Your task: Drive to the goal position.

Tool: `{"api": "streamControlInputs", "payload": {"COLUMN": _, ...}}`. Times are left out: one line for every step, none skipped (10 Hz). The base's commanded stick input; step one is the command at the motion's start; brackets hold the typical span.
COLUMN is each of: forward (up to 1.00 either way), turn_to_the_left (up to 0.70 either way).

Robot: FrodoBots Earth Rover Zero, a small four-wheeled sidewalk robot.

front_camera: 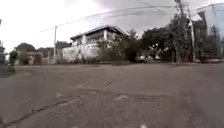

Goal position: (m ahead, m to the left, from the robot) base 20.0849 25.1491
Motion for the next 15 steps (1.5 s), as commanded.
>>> {"api": "streamControlInputs", "payload": {"forward": 1.0, "turn_to_the_left": 0.23}}
{"api": "streamControlInputs", "payload": {"forward": 1.0, "turn_to_the_left": 0.01}}
{"api": "streamControlInputs", "payload": {"forward": 1.0, "turn_to_the_left": 0.01}}
{"api": "streamControlInputs", "payload": {"forward": 1.0, "turn_to_the_left": 0.01}}
{"api": "streamControlInputs", "payload": {"forward": 1.0, "turn_to_the_left": 0.01}}
{"api": "streamControlInputs", "payload": {"forward": 1.0, "turn_to_the_left": 0.01}}
{"api": "streamControlInputs", "payload": {"forward": 1.0, "turn_to_the_left": 0.01}}
{"api": "streamControlInputs", "payload": {"forward": 1.0, "turn_to_the_left": 0.01}}
{"api": "streamControlInputs", "payload": {"forward": 1.0, "turn_to_the_left": 0.01}}
{"api": "streamControlInputs", "payload": {"forward": 1.0, "turn_to_the_left": 0.01}}
{"api": "streamControlInputs", "payload": {"forward": 1.0, "turn_to_the_left": 0.01}}
{"api": "streamControlInputs", "payload": {"forward": 1.0, "turn_to_the_left": 0.01}}
{"api": "streamControlInputs", "payload": {"forward": 1.0, "turn_to_the_left": 0.01}}
{"api": "streamControlInputs", "payload": {"forward": 1.0, "turn_to_the_left": 0.01}}
{"api": "streamControlInputs", "payload": {"forward": 1.0, "turn_to_the_left": 0.01}}
